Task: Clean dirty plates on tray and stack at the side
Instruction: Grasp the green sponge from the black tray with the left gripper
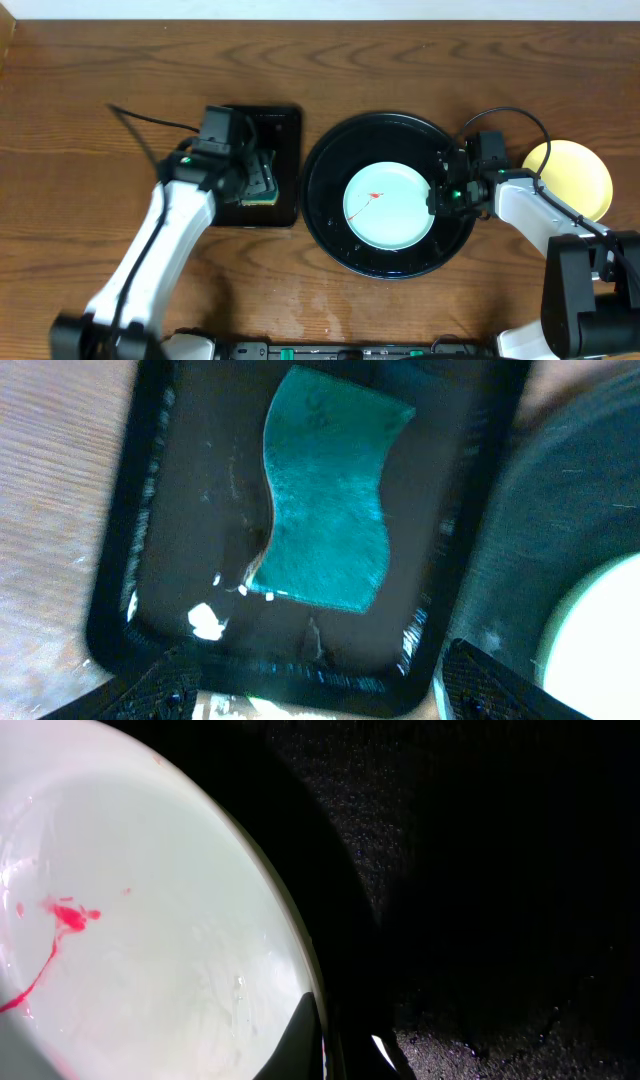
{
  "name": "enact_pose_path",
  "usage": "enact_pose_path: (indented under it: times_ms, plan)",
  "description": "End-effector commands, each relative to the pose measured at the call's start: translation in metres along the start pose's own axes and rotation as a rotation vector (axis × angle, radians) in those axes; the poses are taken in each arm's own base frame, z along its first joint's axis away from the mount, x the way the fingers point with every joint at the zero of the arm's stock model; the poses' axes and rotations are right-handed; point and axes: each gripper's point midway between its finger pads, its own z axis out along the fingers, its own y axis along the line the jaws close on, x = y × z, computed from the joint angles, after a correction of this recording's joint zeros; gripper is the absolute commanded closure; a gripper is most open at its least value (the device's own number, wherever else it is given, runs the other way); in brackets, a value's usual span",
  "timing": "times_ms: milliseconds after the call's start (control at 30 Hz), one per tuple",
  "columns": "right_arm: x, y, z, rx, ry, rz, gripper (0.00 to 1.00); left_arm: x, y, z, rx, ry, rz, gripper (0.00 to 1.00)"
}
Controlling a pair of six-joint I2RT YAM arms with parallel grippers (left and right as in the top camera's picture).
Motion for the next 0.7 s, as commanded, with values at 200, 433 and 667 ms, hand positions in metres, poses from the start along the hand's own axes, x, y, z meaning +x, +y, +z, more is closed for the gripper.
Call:
enact_pose_path:
  times_ms: [200, 433, 667]
  plan:
    - [0.009, -0.005, 0.007, 0.021, 0.036, 0.041, 0.99, 0.0, 0.001, 0.084, -0.043, 0.08, -0.014, 0.55]
    - [0.009, -0.005, 0.007, 0.021, 0.037, 0.045, 0.99, 0.01, 0.014, 0.117, -0.106, 0.133, 0.01, 0.77]
    - [0.011, -0.005, 0.007, 0.022, 0.043, 0.046, 0.99, 0.001, 0.007, 0.098, -0.089, 0.12, 0.01, 0.93]
